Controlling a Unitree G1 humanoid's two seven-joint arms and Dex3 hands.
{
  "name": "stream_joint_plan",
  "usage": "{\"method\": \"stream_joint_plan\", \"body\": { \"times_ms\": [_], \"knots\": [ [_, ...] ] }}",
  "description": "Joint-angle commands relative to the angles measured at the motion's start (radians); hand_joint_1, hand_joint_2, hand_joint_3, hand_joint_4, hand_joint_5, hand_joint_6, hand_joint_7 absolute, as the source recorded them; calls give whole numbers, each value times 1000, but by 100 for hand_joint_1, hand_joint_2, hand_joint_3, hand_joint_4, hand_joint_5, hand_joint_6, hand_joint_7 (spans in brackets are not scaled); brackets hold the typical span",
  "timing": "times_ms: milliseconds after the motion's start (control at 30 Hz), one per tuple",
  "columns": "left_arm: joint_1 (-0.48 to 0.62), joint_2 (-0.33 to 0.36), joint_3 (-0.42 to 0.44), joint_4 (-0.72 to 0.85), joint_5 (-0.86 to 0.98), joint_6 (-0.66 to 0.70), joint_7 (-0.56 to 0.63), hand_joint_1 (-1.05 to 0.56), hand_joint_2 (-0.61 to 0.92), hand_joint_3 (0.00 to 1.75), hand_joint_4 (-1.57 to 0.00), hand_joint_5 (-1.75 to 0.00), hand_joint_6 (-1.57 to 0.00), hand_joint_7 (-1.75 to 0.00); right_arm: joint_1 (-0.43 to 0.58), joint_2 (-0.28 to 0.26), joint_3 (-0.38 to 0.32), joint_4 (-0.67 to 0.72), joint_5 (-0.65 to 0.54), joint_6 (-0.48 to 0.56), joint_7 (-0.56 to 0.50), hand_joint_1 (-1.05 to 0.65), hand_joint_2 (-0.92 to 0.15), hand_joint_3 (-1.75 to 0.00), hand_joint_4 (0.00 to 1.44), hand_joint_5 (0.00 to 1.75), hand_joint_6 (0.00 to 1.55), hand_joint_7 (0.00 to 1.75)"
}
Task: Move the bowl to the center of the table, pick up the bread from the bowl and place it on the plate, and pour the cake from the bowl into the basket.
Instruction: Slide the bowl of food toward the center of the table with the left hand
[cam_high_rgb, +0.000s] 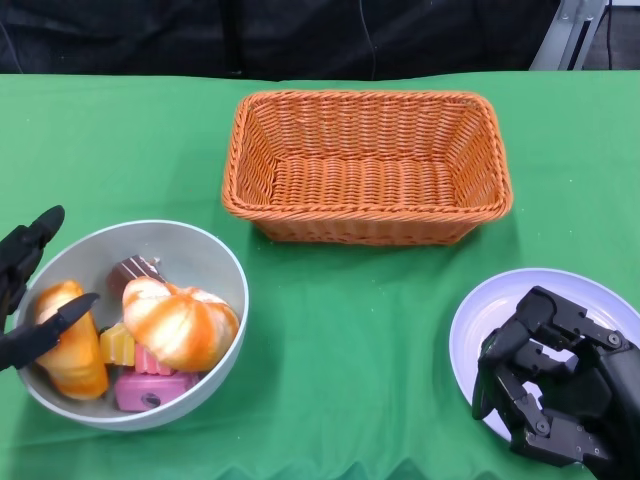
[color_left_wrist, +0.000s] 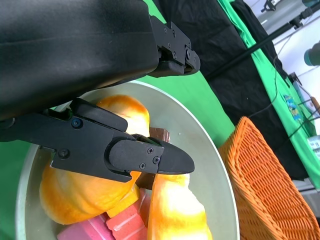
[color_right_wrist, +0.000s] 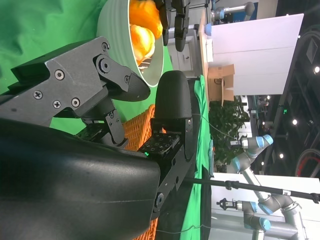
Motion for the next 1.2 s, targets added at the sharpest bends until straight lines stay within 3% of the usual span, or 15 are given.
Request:
{"method": "stream_joint_plan", "body": {
  "times_ms": [33, 500, 800, 1200],
  "knots": [
    [31, -16, -11, -42, -9, 46, -6, -65, 92, 23, -5, 0, -13, 0, 1, -6, -12, -12, 19, 1, 4, -4, -64, -100, 70, 174, 61, 138],
    [102, -65, -39, -255, -24, 199, 3, -66, 92, 24, -7, -1, -14, -1, 0, -2, -9, 0, 8, -16, -1, -5, -67, -92, 72, 172, 63, 135],
    [184, -167, -45, -509, -61, 394, 60, -63, 92, 25, 0, 0, -4, 0, -4, -1, -7, 6, 7, -19, 1, -6, -65, -94, 72, 173, 63, 138],
    [245, -257, -76, -731, -45, 600, 138, -59, 92, 28, 0, 0, -5, -1, -5, 11, -2, 16, -8, -36, -1, -5, -64, -97, 73, 173, 63, 138]
  ]
}}
